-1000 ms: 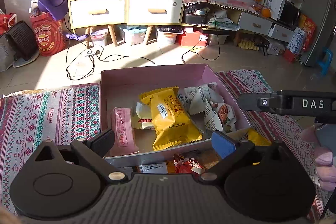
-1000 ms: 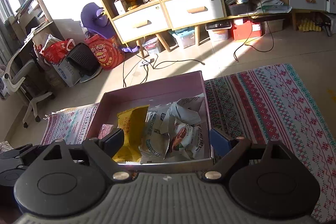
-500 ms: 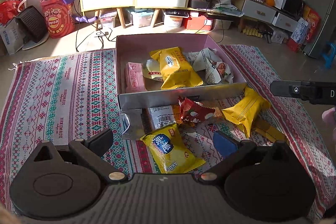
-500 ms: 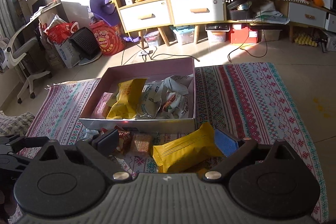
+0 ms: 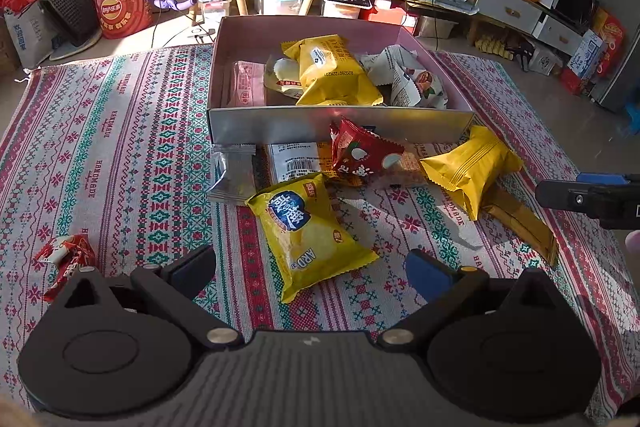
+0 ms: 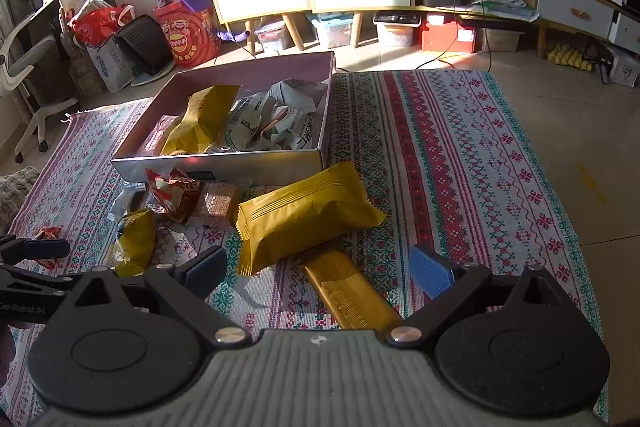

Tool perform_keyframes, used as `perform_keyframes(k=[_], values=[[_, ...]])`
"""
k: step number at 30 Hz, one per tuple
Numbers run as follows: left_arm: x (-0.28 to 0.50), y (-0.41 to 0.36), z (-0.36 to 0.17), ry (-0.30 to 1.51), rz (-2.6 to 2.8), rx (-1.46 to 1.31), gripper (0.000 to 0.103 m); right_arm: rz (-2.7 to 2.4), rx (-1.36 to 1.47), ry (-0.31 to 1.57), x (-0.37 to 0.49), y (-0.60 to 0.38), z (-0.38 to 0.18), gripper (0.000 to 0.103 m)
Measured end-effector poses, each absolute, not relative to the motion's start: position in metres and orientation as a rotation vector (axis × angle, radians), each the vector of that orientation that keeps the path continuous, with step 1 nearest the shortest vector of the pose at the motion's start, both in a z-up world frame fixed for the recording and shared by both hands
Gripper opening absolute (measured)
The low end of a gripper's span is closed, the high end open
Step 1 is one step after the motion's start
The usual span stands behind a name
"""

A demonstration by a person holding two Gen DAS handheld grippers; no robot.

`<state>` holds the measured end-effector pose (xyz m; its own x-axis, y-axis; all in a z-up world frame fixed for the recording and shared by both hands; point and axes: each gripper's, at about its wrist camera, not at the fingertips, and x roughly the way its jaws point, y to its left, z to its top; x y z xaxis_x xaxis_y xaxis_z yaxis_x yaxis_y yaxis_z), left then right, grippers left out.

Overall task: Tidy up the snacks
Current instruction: 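Move both tools back over the snack pile, then grasp the gold bar with the right tool while the left grasps the yellow chip bag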

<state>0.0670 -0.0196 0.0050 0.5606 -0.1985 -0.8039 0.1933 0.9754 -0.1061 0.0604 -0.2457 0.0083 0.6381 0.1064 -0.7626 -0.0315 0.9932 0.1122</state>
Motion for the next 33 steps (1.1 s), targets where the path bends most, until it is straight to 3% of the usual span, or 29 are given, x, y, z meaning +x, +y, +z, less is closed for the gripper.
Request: perform_keyframes(k=[18, 24, 33], values=[[0.078, -0.038, -0.017, 0.984, -0.078, -0.084, 0.103, 0.048, 0.005, 0.987, 0.062, -0.255, -0.023, 0.097], [0.082, -0.038, -0.023, 0.993, -0.072, -0.079, 0.102, 0.040, -0.042, 1.021, 0.064, -0.251, -0.035, 0.091], [0.084, -0.030, -0.023, 1.000, -0.093, -0.099, 0.077, 0.114, -0.071, 1.008, 0.059, -0.237, -0.037, 0.073]])
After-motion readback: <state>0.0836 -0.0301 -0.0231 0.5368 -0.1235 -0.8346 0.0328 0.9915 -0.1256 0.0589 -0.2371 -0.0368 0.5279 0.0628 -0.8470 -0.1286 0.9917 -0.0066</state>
